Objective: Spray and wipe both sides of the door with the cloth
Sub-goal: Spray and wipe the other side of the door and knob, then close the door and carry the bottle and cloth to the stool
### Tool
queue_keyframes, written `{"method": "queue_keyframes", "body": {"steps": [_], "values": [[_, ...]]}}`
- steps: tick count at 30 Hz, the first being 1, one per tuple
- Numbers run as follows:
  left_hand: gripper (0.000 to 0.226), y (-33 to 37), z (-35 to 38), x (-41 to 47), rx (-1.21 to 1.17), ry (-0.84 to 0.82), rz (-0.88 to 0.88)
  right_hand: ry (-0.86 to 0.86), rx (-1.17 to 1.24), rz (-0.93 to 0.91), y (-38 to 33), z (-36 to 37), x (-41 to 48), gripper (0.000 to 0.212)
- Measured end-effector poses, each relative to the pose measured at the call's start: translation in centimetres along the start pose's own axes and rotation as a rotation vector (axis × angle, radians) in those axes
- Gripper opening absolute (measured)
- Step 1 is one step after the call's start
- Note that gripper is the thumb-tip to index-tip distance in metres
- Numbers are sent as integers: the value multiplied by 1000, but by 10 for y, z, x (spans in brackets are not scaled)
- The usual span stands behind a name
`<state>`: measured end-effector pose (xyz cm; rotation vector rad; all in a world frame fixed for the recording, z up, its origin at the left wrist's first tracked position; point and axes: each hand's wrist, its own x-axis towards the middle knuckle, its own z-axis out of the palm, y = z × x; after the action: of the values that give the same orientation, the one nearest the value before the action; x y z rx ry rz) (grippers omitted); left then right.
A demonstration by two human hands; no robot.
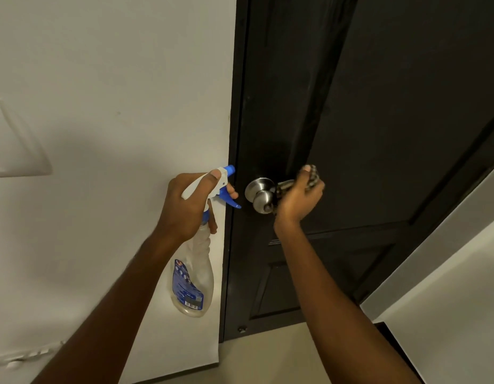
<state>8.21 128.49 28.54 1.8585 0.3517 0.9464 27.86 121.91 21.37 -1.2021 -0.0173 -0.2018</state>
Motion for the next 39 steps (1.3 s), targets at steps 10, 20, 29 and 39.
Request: {"method": "queue_keyframes", "body": {"steps": [10,20,29,39], "values": [[35,2,0,-1,-27,56,17,-271,-440,-310,38,-2,-43,42],[27,-12,7,-26,-119,-30,-31,-769,-499,89,-4,-107,-33,16],[20,-31,2,-70,39,-32,-51,-1000,-139,355,-51,-105,-96,41],[20,-37,-21,-87,93,-15,-1,-1075,-156,181,-45,-89,-102,35]]}}
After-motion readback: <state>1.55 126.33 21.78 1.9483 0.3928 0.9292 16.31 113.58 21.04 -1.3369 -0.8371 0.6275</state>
